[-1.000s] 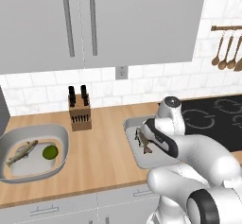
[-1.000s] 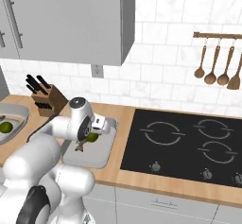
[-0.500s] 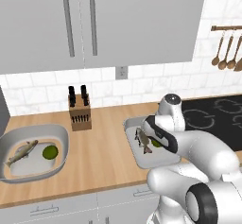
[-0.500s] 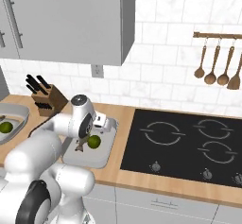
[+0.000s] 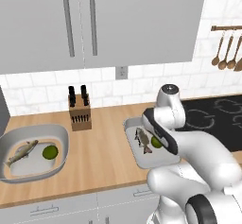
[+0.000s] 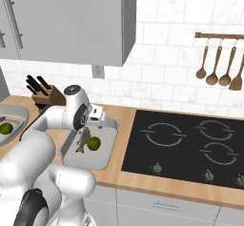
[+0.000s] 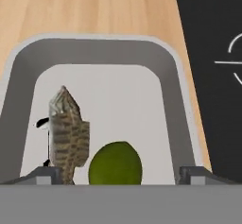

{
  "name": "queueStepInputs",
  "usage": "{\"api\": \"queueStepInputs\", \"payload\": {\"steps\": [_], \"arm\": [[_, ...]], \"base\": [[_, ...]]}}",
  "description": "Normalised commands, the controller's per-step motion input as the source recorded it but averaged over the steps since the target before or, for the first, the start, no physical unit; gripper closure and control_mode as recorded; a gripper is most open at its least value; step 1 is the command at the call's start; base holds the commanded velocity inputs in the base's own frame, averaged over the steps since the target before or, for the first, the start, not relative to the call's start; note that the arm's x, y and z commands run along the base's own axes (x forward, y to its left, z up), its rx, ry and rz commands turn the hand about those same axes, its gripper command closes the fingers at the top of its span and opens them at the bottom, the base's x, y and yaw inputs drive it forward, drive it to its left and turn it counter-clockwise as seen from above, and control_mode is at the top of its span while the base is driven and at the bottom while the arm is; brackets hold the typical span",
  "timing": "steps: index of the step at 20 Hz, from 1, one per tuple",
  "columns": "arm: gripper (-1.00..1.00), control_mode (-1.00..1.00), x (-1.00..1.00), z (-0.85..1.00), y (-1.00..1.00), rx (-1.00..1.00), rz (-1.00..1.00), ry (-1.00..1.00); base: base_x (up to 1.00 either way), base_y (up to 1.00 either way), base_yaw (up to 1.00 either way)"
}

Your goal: Place one lime and one fish in each tupperware on the nearby counter, to pack two identical lunches.

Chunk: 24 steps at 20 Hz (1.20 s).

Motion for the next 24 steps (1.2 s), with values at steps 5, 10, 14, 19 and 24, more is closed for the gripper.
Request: {"api": "queueStepInputs", "payload": {"steps": [5, 10, 14, 19, 24], "arm": [[-1.00, -1.00, -0.80, 0.40, 0.09, -0.01, 0.01, -0.20], [-1.00, -1.00, -0.53, 0.42, 0.70, -0.04, 0.11, -0.15], [-1.00, -1.00, -0.58, 0.42, 0.96, -0.02, 0.15, -0.11], [-1.00, -1.00, -0.57, 0.57, 1.00, -0.08, 0.20, 0.00], [-1.00, -1.00, -0.44, 0.28, 0.61, -0.10, 0.12, 0.07]], "base": [[0.00, 0.00, 0.00], [0.00, 0.00, 0.00], [0.00, 0.00, 0.00], [0.00, 0.00, 0.00], [0.00, 0.00, 0.00]]}}
